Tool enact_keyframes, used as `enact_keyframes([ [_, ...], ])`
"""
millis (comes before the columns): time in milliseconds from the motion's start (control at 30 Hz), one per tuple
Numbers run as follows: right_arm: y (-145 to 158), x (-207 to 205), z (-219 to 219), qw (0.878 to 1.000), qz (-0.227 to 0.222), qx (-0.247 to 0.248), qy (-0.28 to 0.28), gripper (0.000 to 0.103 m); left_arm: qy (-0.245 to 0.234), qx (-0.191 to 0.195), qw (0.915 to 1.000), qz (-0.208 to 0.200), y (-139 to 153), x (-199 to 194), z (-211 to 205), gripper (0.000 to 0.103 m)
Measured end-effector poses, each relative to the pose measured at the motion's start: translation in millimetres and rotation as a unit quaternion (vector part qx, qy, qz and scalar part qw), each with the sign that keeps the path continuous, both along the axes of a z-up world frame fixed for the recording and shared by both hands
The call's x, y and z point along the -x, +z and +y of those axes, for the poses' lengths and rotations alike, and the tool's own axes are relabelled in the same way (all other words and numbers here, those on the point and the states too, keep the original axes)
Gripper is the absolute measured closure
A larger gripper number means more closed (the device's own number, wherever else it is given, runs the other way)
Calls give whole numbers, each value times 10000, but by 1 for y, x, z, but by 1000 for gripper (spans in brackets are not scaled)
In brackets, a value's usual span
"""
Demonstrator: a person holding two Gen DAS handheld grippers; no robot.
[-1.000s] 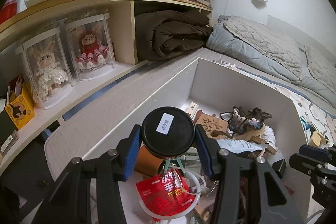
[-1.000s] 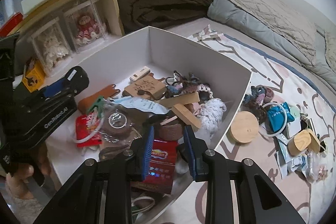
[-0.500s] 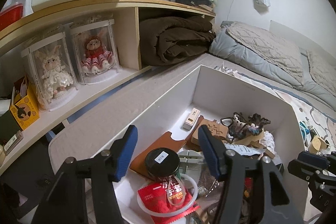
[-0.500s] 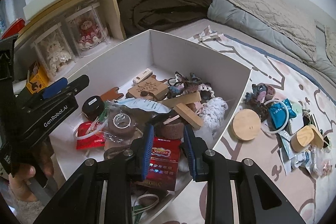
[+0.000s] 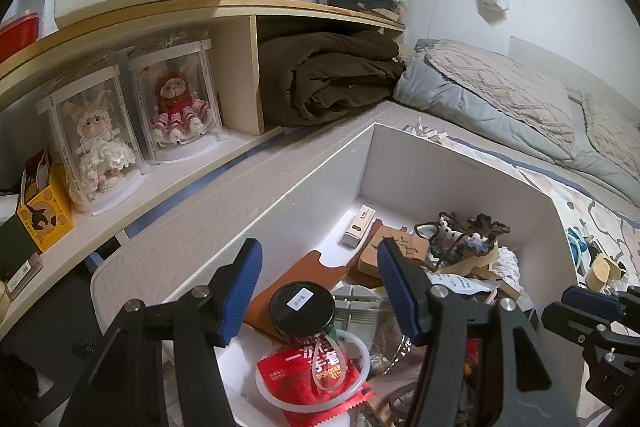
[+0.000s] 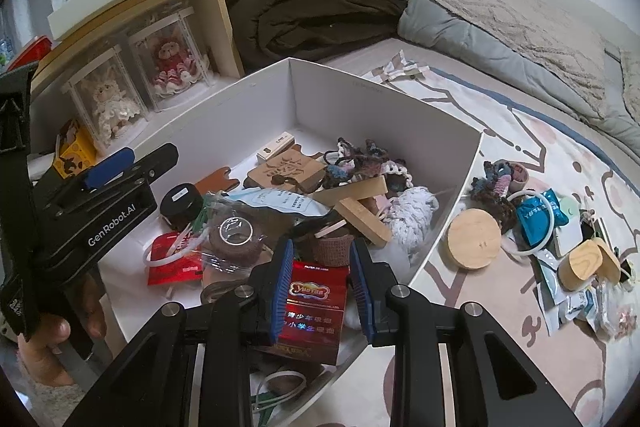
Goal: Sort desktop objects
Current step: 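Lower the tin and box into the shoe box and open both grippers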
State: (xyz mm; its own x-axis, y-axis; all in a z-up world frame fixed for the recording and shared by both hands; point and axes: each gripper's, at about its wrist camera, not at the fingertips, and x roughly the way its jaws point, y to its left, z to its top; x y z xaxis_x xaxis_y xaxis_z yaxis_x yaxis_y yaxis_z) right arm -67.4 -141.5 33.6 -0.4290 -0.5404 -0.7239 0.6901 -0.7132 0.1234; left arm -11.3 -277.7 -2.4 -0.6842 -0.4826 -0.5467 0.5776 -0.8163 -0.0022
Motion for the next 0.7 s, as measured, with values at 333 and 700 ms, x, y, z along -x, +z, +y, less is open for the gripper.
enact_keyframes([
  [333, 2, 3, 8, 9997, 140, 88, -182, 36, 54, 121, 9998, 147, 5, -2, 6, 13],
  [700, 8, 2, 19, 9973, 576, 250, -381, 6, -36, 211, 9995, 220, 9, -1, 14, 2],
])
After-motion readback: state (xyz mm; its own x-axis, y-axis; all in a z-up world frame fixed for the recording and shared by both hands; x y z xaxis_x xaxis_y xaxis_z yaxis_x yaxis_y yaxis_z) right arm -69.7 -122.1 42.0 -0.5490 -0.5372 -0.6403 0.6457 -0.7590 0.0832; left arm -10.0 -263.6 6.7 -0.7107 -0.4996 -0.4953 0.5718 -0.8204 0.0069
